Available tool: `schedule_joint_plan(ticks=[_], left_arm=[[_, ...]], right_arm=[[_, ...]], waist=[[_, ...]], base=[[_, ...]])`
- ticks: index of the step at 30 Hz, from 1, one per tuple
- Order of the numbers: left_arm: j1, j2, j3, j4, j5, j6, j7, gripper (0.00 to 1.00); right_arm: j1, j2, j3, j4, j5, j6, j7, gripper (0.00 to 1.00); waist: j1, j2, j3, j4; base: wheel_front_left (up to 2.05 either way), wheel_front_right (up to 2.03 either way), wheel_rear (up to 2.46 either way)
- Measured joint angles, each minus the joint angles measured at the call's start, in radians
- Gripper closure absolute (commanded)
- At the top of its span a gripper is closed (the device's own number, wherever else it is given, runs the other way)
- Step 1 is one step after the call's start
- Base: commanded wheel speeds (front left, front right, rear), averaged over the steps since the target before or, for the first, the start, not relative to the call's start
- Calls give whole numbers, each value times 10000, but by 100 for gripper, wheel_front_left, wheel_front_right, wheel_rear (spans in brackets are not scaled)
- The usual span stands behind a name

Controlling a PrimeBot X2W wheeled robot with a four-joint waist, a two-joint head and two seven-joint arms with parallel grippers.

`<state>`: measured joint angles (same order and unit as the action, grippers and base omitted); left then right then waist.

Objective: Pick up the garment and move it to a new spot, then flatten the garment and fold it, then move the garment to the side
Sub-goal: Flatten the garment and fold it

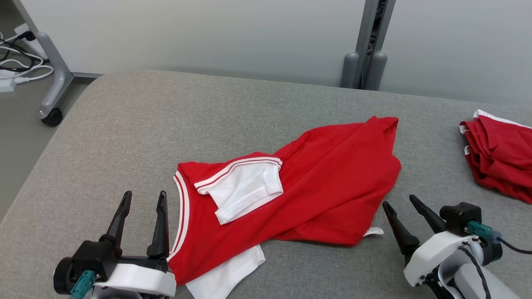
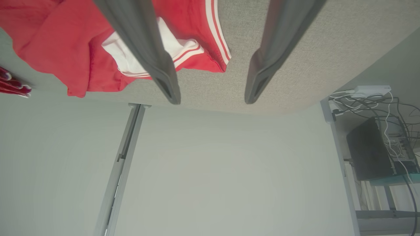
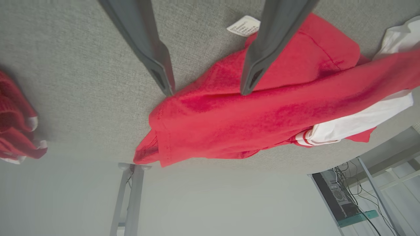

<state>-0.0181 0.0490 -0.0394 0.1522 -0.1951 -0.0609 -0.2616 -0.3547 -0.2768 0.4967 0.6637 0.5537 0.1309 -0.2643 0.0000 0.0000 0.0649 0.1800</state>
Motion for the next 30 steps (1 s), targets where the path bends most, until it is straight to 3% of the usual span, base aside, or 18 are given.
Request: schedule_joint_plan(ticks=[17,30], left_arm=[[32,0,-81,38,12,-35,0,0],[121,0,-46,10,-21,10,0,0]], right_arm=[[-77,-215,1973,-81,1101,0,1032,0],[-20,-627,2029,81,1567,0,1118,0]], waist=[[0,0,-63,219],[0,0,-69,245]], base=[[0,0,0],[0,0,0]])
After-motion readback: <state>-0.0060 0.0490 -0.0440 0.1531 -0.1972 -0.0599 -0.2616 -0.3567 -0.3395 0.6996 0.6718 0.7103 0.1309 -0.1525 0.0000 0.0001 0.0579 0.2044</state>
